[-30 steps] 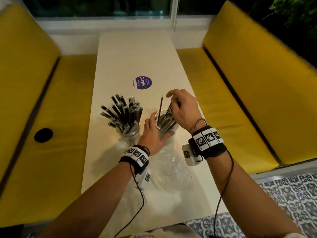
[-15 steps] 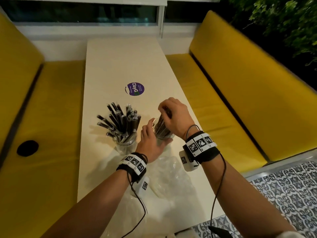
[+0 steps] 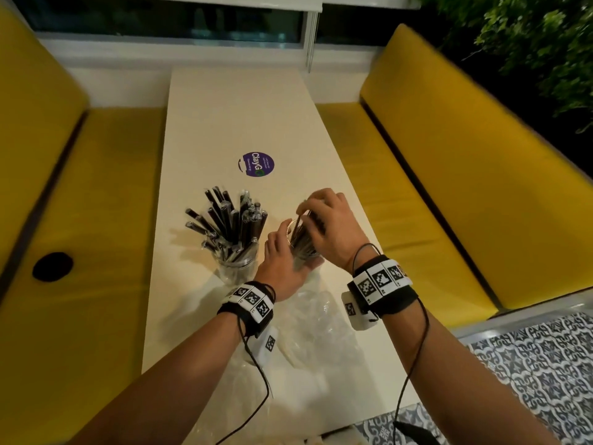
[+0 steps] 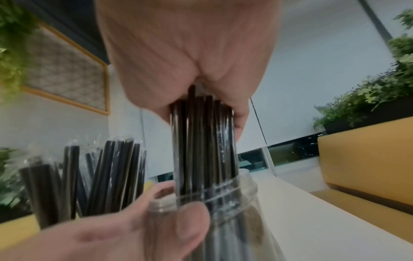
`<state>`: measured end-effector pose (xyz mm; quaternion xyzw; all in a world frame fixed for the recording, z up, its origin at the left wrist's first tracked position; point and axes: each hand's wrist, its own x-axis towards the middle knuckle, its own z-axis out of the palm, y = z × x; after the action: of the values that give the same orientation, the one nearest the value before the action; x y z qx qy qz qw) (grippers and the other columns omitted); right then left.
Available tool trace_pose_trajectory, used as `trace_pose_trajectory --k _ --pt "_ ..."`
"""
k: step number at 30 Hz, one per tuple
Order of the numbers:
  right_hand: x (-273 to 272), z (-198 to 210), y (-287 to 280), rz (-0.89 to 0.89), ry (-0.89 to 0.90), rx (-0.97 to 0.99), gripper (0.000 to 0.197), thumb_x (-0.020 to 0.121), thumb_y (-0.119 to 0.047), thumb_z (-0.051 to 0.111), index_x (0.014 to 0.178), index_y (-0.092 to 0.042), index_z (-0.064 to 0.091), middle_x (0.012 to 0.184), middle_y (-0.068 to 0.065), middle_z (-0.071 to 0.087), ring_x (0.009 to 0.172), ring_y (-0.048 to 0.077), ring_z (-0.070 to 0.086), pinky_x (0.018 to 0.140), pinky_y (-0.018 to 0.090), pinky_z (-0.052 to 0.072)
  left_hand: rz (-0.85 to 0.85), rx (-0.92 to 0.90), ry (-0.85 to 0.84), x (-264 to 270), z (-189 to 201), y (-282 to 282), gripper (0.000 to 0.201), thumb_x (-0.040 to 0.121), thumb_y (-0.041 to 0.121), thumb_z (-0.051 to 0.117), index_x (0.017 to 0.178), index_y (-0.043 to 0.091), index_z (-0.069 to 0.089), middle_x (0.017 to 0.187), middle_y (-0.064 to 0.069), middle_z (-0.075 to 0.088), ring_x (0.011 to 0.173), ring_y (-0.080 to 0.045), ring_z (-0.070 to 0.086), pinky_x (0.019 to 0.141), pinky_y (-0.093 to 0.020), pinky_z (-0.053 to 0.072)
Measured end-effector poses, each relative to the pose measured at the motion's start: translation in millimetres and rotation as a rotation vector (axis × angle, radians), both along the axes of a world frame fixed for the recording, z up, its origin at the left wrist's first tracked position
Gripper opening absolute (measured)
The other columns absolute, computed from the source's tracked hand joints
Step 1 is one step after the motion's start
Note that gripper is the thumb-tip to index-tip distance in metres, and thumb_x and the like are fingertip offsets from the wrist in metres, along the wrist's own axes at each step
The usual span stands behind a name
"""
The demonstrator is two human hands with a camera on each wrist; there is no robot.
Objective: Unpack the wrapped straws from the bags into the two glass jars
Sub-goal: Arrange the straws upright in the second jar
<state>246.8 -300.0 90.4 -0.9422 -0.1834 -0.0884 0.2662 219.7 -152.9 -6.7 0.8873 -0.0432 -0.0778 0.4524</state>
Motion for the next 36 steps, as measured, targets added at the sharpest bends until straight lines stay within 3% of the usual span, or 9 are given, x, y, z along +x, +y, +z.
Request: trace_pose_trajectory --k 3,7,11,13,17,21,25,30,36 --pt "1.7 -2.7 0.7 -0.136 -0.104 0.155 0.023 0.105 -0.019 0.052 0.124 -0.020 0.065 0.123 0.000 0.063 0.110 0.024 0.055 0.098 0.038 0.047 0.039 -0.031 0.026 -0.8 0.1 -0.1 0.116 0.080 0.071 0.071 0.166 0.026 0.008 0.159 -0.012 0.027 0.151 -0.035 0.030 0.118 -0.060 0.039" --pt "-4.3 -3.7 -0.4 -0.142 -0.009 0.056 0.035 0.101 -0.040 0.056 0.136 -0.033 0.054 0.137 -0.006 0.057 0.121 0.024 0.053 0.103 0.052 0.046 0.020 -0.022 0.027 0.6 0.9 0.4 0.117 0.082 0.069 0.071 0.167 0.023 0.006 0.161 -0.012 0.026 0.151 -0.033 0.029 0.118 -0.058 0.040" --pt "3.2 5.4 4.4 -0.111 -0.099 0.034 0.045 0.103 -0.050 0.053 0.145 -0.036 0.053 0.152 -0.006 0.048 0.137 0.024 0.045 0.106 0.041 0.036 0.006 0.044 0.019 4.1 -3.1 -0.1 0.127 0.075 0.092 0.052 0.169 0.022 0.006 0.163 -0.009 0.023 0.150 -0.031 0.026 0.122 -0.053 0.036" --pt "12.3 0.9 8.6 -0.079 -0.090 -0.011 0.039 0.108 -0.038 0.048 0.144 -0.027 0.058 0.148 0.000 0.056 0.131 0.026 0.051 0.106 0.041 0.043 0.019 0.004 0.025 2.7 -3.5 -0.2 0.117 0.082 0.076 0.068 0.168 0.023 0.008 0.160 -0.011 0.026 0.150 -0.033 0.030 0.118 -0.054 0.040" --pt "22.9 -12.8 5.7 -0.158 -0.074 0.008 0.021 0.105 -0.011 0.053 0.114 -0.004 0.071 0.107 0.013 0.070 0.096 0.033 0.064 0.084 0.050 0.056 0.018 -0.012 0.028 3.0 -3.5 -0.3 0.113 0.086 0.061 0.078 0.167 0.024 0.008 0.158 -0.013 0.029 0.148 -0.033 0.032 0.117 -0.055 0.040" --pt "14.8 -14.3 10.9 -0.296 -0.147 0.008 0.021 0.102 -0.018 0.051 0.096 -0.008 0.068 0.094 0.008 0.067 0.082 0.029 0.061 0.076 0.048 0.055 0.032 -0.006 0.017 2.7 -6.6 -1.0 0.117 0.082 0.066 0.077 0.165 0.024 0.007 0.154 -0.012 0.031 0.144 -0.032 0.035 0.114 -0.056 0.045" --pt "10.1 -20.5 10.5 -0.304 -0.045 -0.020 0.023 0.104 -0.035 0.059 0.104 -0.013 0.063 0.105 0.003 0.064 0.091 0.022 0.057 0.078 0.035 0.053 0.023 -0.013 0.027 3.2 -5.0 -1.5 0.114 0.084 0.060 0.080 0.166 0.025 0.008 0.155 -0.012 0.030 0.146 -0.032 0.034 0.114 -0.055 0.044" --pt "13.7 -18.9 5.7 -0.279 -0.077 0.140 0.021 0.107 -0.023 0.054 0.104 -0.007 0.066 0.103 0.007 0.065 0.091 0.026 0.058 0.083 0.043 0.054 -0.005 -0.132 0.047 6.8 -0.9 3.1 0.109 0.087 0.053 0.081 0.167 0.029 0.011 0.158 -0.010 0.031 0.149 -0.030 0.037 0.121 -0.046 0.038" --pt "20.3 -9.4 6.3 -0.220 0.070 -0.049 0.027 0.101 -0.041 0.053 0.120 -0.022 0.056 0.120 0.003 0.055 0.105 0.022 0.053 0.082 0.038 0.053 0.048 -0.185 0.077 12.8 5.6 4.9 0.110 0.084 0.053 0.085 0.166 0.038 0.013 0.163 -0.005 0.035 0.146 -0.029 0.047 0.117 -0.047 0.045"
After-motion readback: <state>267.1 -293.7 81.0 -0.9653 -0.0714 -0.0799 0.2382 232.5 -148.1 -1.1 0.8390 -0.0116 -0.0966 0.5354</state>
